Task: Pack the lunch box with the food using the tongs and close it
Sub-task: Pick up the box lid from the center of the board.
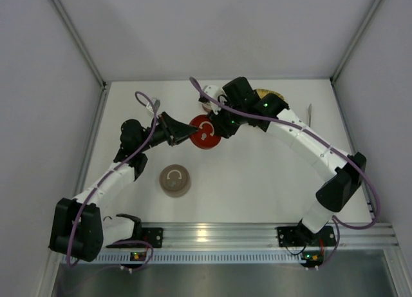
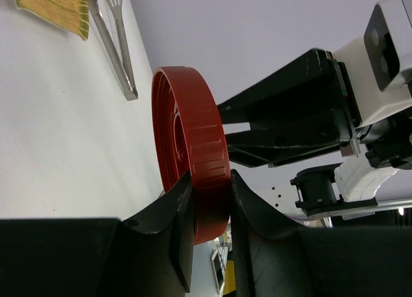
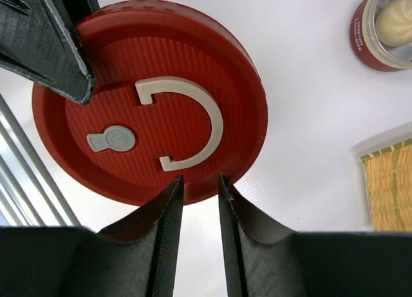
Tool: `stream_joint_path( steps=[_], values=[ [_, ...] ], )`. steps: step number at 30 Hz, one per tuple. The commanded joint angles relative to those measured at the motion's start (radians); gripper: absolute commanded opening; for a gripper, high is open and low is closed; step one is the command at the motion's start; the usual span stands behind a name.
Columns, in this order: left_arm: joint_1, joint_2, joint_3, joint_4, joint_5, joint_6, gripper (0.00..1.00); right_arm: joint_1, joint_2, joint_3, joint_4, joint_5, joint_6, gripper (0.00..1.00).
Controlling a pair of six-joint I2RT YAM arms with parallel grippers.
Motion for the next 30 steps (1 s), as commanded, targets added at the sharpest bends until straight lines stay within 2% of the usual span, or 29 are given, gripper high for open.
stream_joint_path(
  steps=[1,4,10,12,13,14,15,16,17,18,20,21,23,26,28,30],
  values=[
    [0.002,-0.002,-0.001,0.142,0.022,-0.054,0.00,-0.019,-0.084,-0.028,0.122,-0.078,0.023,0.29],
    [0.002,-0.002,0.001,0.157,0.030,-0.066,0.00,-0.019,-0.112,-0.056,0.162,-0.129,0.023,0.38],
    [0.002,0.000,0.010,0.240,0.073,-0.065,0.00,-0.051,-0.127,-0.074,0.180,-0.239,0.035,0.43],
    [0.002,0.000,0.025,0.264,0.141,-0.025,0.00,-0.100,-0.166,-0.099,0.224,-0.390,0.055,0.46],
    [0.002,0.006,0.034,0.280,0.187,0.046,0.00,-0.156,-0.184,-0.134,0.253,-0.437,0.079,0.50],
    [0.002,0.009,0.046,0.319,0.303,0.094,0.00,-0.184,-0.201,-0.153,0.302,-0.493,0.086,0.53],
    [0.008,0.013,0.103,0.295,0.365,0.246,0.00,-0.236,-0.238,-0.180,0.318,-0.605,0.086,0.55],
    [0.014,0.003,0.144,0.204,0.414,0.371,0.00,-0.258,-0.256,-0.192,0.329,-0.655,0.072,0.59],
    [0.030,-0.023,0.189,-0.167,0.406,0.556,0.00,-0.275,-0.275,-0.205,0.337,-0.698,0.060,0.61],
    [0.060,-0.055,0.239,-0.370,0.371,0.962,0.00,-0.293,-0.311,-0.223,0.332,-0.753,0.041,0.62],
    [0.060,-0.074,0.388,-0.659,0.363,1.324,0.00,-0.299,-0.348,-0.240,0.320,-0.772,-0.020,0.64],
    [0.060,-0.051,0.445,-0.964,0.302,1.592,0.00,-0.301,-0.383,-0.258,0.311,-0.772,-0.037,0.64],
    [0.061,-0.059,0.517,-1.122,0.246,1.795,0.00,-0.301,-0.416,-0.269,0.300,-0.752,-0.077,0.65],
    [0.063,-0.132,0.508,-1.147,0.173,1.927,0.00,-0.303,-0.420,-0.271,0.268,-0.747,-0.103,0.66],
    [0.040,-0.232,0.453,-1.017,0.094,1.923,0.00,-0.301,-0.427,-0.282,0.286,-0.749,-0.098,0.67],
    [0.040,-0.275,0.419,-0.993,0.070,1.943,0.00,-0.301,-0.427,-0.288,0.310,-0.761,-0.080,0.67]
  ],
)
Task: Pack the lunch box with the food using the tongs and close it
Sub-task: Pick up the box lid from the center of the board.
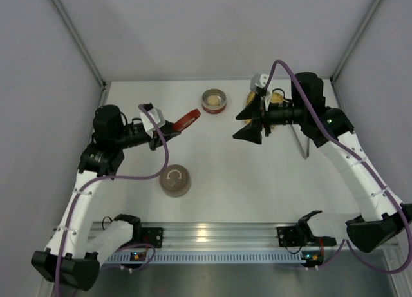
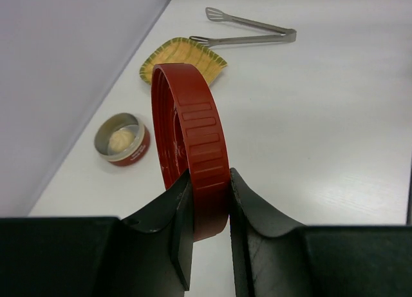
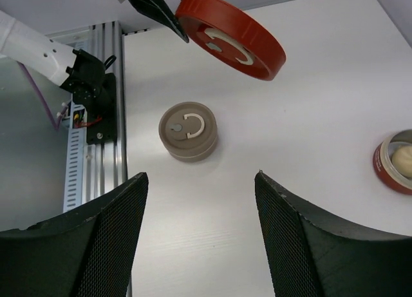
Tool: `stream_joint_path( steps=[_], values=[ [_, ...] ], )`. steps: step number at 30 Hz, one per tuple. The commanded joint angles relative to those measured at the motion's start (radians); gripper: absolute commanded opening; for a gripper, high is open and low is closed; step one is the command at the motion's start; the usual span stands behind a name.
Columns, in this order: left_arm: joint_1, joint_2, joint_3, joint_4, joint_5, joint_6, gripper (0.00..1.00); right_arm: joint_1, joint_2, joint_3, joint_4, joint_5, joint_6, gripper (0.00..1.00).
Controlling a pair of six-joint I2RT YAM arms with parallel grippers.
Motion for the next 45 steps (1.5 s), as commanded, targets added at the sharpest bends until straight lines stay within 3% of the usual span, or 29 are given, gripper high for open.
stream_joint_path(
  steps=[1,3,5,8,9,10,11,12,14,16,18,19,20,23,26,28,37,45],
  values=[
    [-0.007,-0.069,-0.024,-0.028,-0.085,0.215,0.00,0.004,0.003,-0.018,0.087,-0.054,-0.018,0.67],
    [-0.008,-0.091,-0.012,-0.070,-0.066,0.255,0.00,0.005,0.009,-0.015,0.102,-0.077,-0.014,0.66],
    [-0.016,-0.137,-0.062,0.076,-0.101,0.218,0.00,0.008,0.014,-0.008,0.116,-0.086,-0.015,0.65],
    [-0.051,-0.190,-0.096,0.092,-0.159,0.332,0.00,0.018,0.026,0.015,0.122,-0.086,-0.021,0.65],
    [-0.063,-0.194,-0.075,0.013,-0.139,0.538,0.00,0.021,0.027,0.024,0.122,-0.079,-0.021,0.64],
    [-0.085,-0.198,-0.081,-0.059,-0.154,0.635,0.00,0.024,0.034,0.030,0.122,-0.074,-0.021,0.64],
    [-0.123,-0.209,-0.107,0.080,-0.303,0.629,0.00,0.024,0.041,0.031,0.121,-0.066,-0.021,0.65],
    [-0.123,-0.194,-0.115,0.060,-0.326,0.689,0.00,0.031,0.043,0.031,0.124,-0.062,-0.023,0.65],
    [-0.126,-0.145,-0.011,-0.187,-0.271,0.796,0.00,0.042,0.055,0.025,0.133,-0.045,-0.020,0.64],
    [-0.126,-0.114,0.012,-0.020,-0.338,0.623,0.00,0.071,0.061,0.024,0.136,-0.017,-0.027,0.64],
    [-0.126,-0.041,0.087,-0.142,-0.287,0.548,0.00,0.106,0.066,0.009,0.147,0.032,-0.041,0.64],
    [-0.126,-0.027,0.107,-0.082,-0.288,0.433,0.00,0.119,0.067,0.007,0.147,0.047,-0.050,0.63],
    [-0.113,0.016,0.120,0.001,-0.294,0.221,0.00,0.140,0.073,-0.001,0.153,0.062,-0.069,0.61],
    [-0.021,0.104,0.207,-0.058,-0.057,-0.057,0.00,0.165,0.080,-0.002,0.167,0.078,-0.101,0.59],
    [-0.020,0.092,0.130,0.081,0.020,-0.269,0.00,0.174,0.089,0.022,0.181,0.090,-0.141,0.57],
    [-0.020,0.070,0.092,0.191,0.049,-0.344,0.00,0.179,0.098,0.036,0.185,0.108,-0.168,0.56],
    [-0.020,0.063,0.080,0.236,0.096,-0.511,0.00,0.217,0.161,0.110,0.279,0.170,-0.199,0.59],
    [-0.022,0.059,0.059,0.321,0.096,-0.620,0.00,0.229,0.175,0.120,0.317,0.198,-0.164,0.79]
  ],
)
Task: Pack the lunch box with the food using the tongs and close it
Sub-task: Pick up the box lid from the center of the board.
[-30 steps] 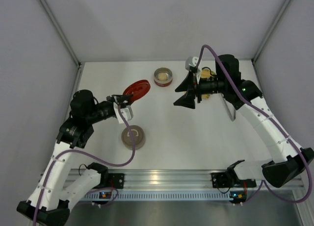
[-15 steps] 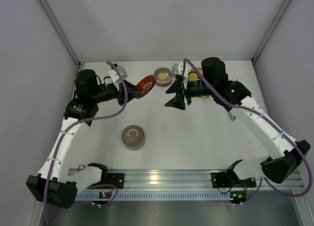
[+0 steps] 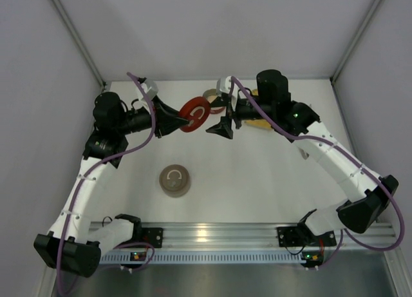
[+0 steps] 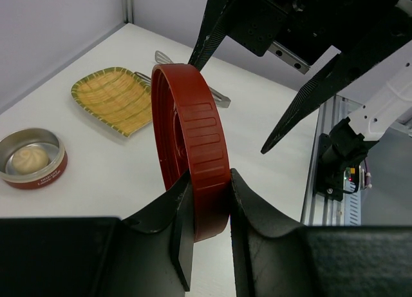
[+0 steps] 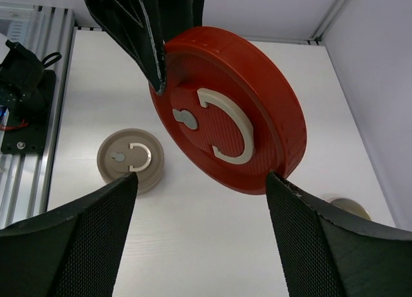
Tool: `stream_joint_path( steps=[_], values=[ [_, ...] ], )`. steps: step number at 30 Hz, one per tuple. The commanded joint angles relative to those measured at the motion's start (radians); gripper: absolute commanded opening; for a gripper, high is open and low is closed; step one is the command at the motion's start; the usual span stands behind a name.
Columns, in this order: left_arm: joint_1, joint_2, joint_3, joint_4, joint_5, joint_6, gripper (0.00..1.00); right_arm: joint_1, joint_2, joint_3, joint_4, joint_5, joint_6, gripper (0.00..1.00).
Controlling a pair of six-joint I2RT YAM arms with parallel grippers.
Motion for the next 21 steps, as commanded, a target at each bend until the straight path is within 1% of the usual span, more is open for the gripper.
stream_joint_path(
  steps=[1,3,6,15,19,21],
  values=[
    [-0.001,-0.018,-0.008,0.103,0.028,-0.078,0.00,0.021,0.007,0.062,0.098,0.008,-0.003,0.80],
    [-0.001,-0.021,-0.014,0.109,0.021,-0.089,0.00,0.024,0.013,0.067,0.101,0.008,0.003,0.84],
    [-0.004,-0.016,-0.017,0.113,0.005,-0.098,0.00,0.037,0.024,0.079,0.101,0.017,0.006,0.86],
    [-0.044,-0.033,-0.016,0.090,-0.018,-0.077,0.00,0.064,0.061,0.110,0.099,0.039,0.008,0.88],
    [-0.044,-0.035,-0.011,0.091,-0.027,-0.049,0.00,0.070,0.070,0.116,0.087,-0.020,0.019,0.83],
    [-0.044,-0.033,-0.005,0.071,-0.030,-0.005,0.00,0.070,0.066,0.118,0.083,-0.056,0.029,0.77]
  ],
)
